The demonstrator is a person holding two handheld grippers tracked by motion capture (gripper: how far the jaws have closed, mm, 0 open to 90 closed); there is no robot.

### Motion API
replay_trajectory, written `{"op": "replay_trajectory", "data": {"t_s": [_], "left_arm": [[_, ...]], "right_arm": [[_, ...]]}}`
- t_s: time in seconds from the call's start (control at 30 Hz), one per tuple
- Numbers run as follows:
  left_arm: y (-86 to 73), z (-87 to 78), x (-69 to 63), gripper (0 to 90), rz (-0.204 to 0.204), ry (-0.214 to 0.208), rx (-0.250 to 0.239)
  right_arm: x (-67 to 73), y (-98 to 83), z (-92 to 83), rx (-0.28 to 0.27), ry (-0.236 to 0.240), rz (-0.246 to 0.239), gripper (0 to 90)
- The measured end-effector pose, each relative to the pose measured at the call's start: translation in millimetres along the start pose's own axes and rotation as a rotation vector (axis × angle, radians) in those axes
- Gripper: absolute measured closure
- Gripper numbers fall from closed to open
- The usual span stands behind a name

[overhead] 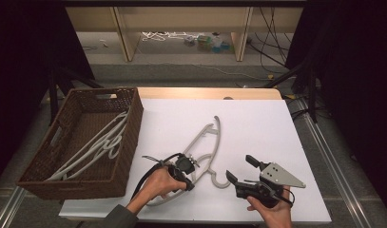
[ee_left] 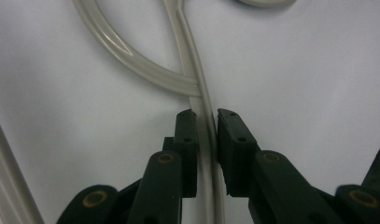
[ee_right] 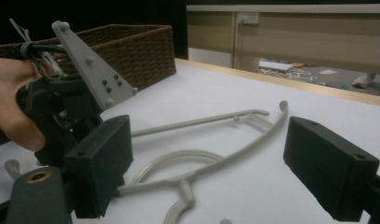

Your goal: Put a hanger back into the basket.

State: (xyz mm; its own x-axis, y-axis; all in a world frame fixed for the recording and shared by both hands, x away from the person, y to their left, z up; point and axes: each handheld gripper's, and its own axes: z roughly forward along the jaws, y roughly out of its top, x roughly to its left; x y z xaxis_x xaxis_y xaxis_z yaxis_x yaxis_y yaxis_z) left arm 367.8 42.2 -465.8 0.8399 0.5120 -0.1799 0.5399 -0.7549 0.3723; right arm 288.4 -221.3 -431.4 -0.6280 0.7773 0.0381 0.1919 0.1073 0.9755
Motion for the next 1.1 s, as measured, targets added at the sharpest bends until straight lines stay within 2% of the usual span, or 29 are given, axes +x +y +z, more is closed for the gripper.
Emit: {"op": "replay_trajectory", "data": {"t_s": [0.03, 0.1, 0.13, 0.17, 0.23, 0.3, 0.33, 0.4, 0.43, 0.6, 0.67, 0.7, 0.87, 1.0, 1.1], "left_arm": [[-1.5, -1.3, 3.3, 79.9, 0.012, -0.011, 0.002], [-4.6, -1.3, 9.7, 81.4, 0.000, -0.059, -0.029], [-5.2, -1.9, 11.3, 81.6, -0.006, -0.065, -0.032], [-5.3, -2.2, 11.5, 81.7, -0.012, -0.055, -0.044], [-6.0, -4.1, 13.2, 81.7, -0.005, -0.056, -0.059], [-6.7, -7.8, 16.1, 81.7, -0.025, -0.069, -0.088], [-7.4, -10.7, 18.4, 81.7, -0.022, -0.067, -0.101], [-9.1, -17.5, 22.9, 81.7, -0.032, -0.070, -0.130], [-10.1, -20.4, 23.7, 81.7, -0.060, -0.064, -0.162], [-14.9, -43.3, 36.9, 81.7, -0.080, -0.075, -0.247], [-16.5, -51.3, 40.7, 81.7, -0.084, -0.062, -0.266], [-17.2, -54.4, 41.7, 81.7, -0.099, -0.056, -0.285], [-20.1, -66.4, 45.1, 81.7, -0.125, -0.058, -0.340], [-21.7, -75.3, 49.5, 81.7, -0.170, -0.125, -0.401], [-23.3, -88.4, 51.9, 81.8, -0.179, -0.133, -0.452]], "right_arm": [[-0.2, 0.1, -0.3, 0.002, 0.002, 0.001, 16.5], [-0.8, 0.9, -1.5, 0.008, 0.005, 0.004, 16.5], [-1.2, 0.9, -1.6, 0.003, 0.004, 0.005, 16.5], [-1.5, 1.1, -2.5, 0.014, 0.000, 0.006, 16.5], [-2.4, 0.5, -1.4, -0.011, -0.001, 0.008, 16.5], [-3.0, 1.4, -3.2, 0.008, -0.002, 0.007, 16.5], [-3.0, 1.3, -3.2, 0.007, -0.004, 0.006, 16.5], [-2.6, 1.1, -3.2, 0.003, -0.009, 0.009, 16.5], [-2.6, 1.2, -3.2, 0.001, -0.011, 0.009, 16.5], [-2.0, 1.3, -3.3, 0.000, -0.014, 0.009, 16.5], [-1.5, 1.0, -2.5, 0.001, -0.006, 0.010, 16.5], [-1.5, 0.9, -2.6, 0.006, -0.004, 0.009, 16.5], [-2.0, 0.0, -1.3, -0.003, 0.002, 0.004, 16.5], [-1.9, 0.1, -1.7, -0.002, 0.002, 0.009, 16.4], [-2.2, -0.2, -2.4, 0.008, -0.006, 0.011, 16.4]]}}
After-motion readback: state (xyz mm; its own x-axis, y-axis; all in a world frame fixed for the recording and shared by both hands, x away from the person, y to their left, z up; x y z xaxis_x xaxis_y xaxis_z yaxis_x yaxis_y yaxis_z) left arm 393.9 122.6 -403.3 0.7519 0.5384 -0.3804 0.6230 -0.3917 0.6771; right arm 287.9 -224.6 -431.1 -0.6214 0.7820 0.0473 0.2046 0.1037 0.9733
